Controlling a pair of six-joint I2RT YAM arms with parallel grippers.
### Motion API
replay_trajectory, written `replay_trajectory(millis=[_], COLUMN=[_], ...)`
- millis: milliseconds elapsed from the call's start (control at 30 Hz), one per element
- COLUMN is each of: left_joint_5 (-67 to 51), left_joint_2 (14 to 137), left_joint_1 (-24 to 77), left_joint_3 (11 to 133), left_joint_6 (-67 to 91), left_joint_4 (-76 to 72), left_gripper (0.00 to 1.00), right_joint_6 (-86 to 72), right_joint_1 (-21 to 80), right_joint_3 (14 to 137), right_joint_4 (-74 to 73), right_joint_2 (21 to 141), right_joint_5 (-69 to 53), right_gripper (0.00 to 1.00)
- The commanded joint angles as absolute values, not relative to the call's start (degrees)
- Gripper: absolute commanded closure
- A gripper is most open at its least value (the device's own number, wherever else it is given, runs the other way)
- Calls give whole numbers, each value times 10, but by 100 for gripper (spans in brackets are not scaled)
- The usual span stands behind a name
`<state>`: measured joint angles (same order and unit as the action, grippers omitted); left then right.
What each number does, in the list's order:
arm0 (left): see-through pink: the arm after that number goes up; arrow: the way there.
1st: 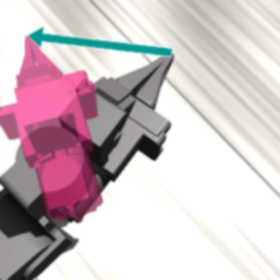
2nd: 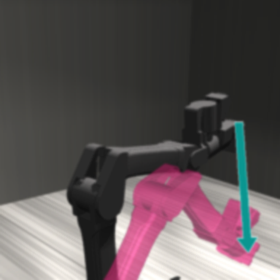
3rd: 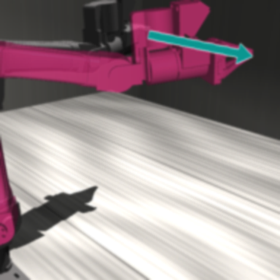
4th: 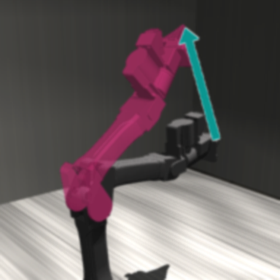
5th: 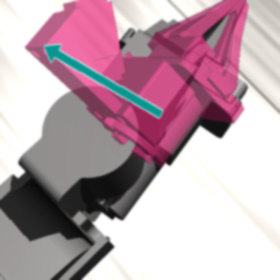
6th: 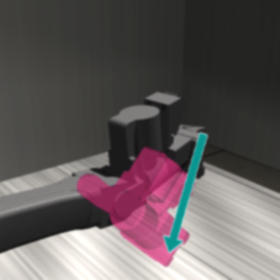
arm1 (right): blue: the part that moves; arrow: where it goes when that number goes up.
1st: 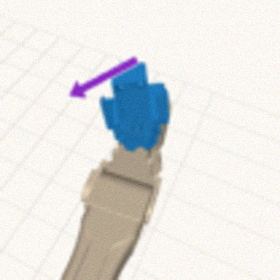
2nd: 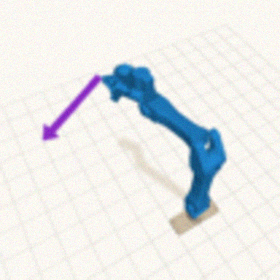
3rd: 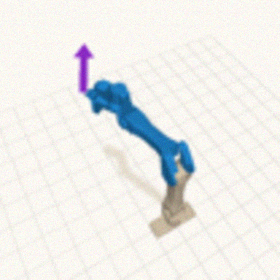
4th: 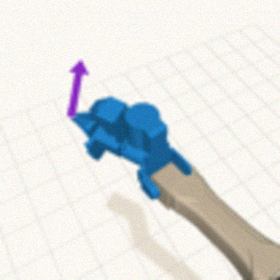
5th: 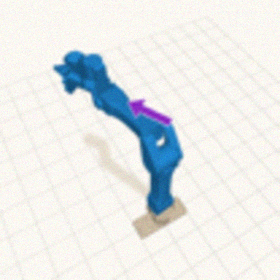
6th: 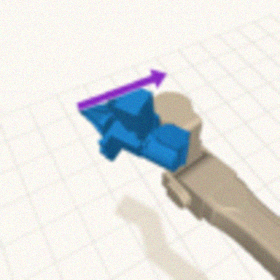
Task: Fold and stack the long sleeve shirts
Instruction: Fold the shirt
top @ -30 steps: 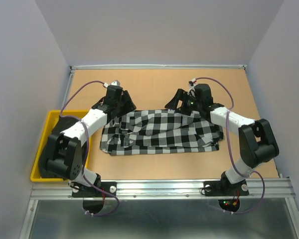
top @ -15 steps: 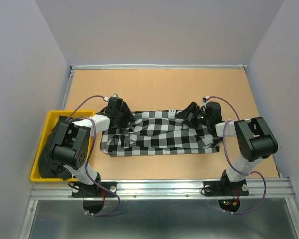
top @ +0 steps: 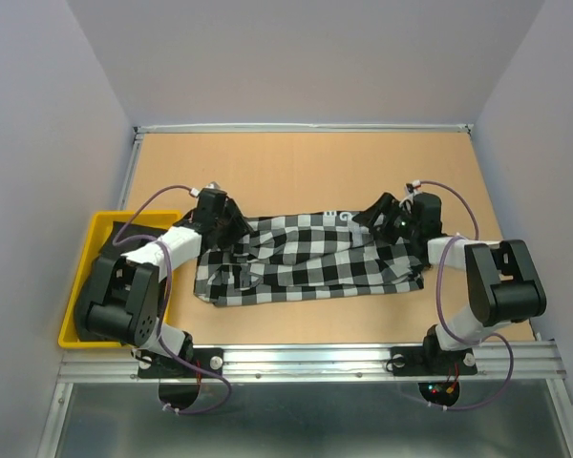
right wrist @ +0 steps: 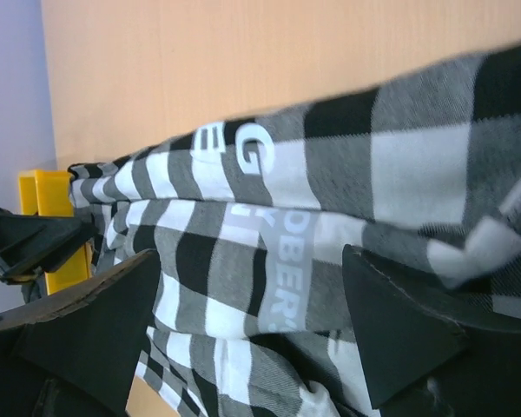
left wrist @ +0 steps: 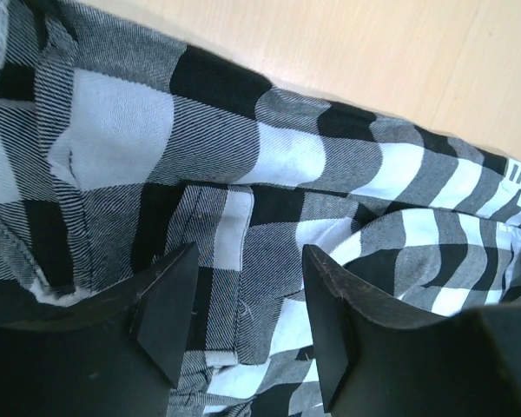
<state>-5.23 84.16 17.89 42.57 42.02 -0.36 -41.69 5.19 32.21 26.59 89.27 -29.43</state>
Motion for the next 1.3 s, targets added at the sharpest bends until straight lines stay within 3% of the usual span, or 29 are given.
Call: replay_trajectory(millis=[0, 300, 800, 1000, 1267], left_joint_5=[-28, -24, -10, -7, -32], left_joint_2=[802, 908, 937, 886, 784], left_joint_1=[176, 161, 87, 82, 111], left_joint_3=[487, 573, 493, 504, 533], left_joint_6=[374, 343, 380, 361, 242], left_joint_4=[24, 21, 11, 48, 75], left_gripper=[38, 41, 45, 43, 28], right_joint_6=[-386, -422, -388, -313, -294], right_joint_1=[49, 49, 3, -12, -10], right_joint_3=[408, 477, 401, 467, 477], right_joint_4=[230, 265, 286, 153, -56], right_joint_2=[881, 976, 1017, 954, 810], right_joint_5=[-303, -290, -252, -224, -141], right_gripper=[10, 10, 10, 10, 12])
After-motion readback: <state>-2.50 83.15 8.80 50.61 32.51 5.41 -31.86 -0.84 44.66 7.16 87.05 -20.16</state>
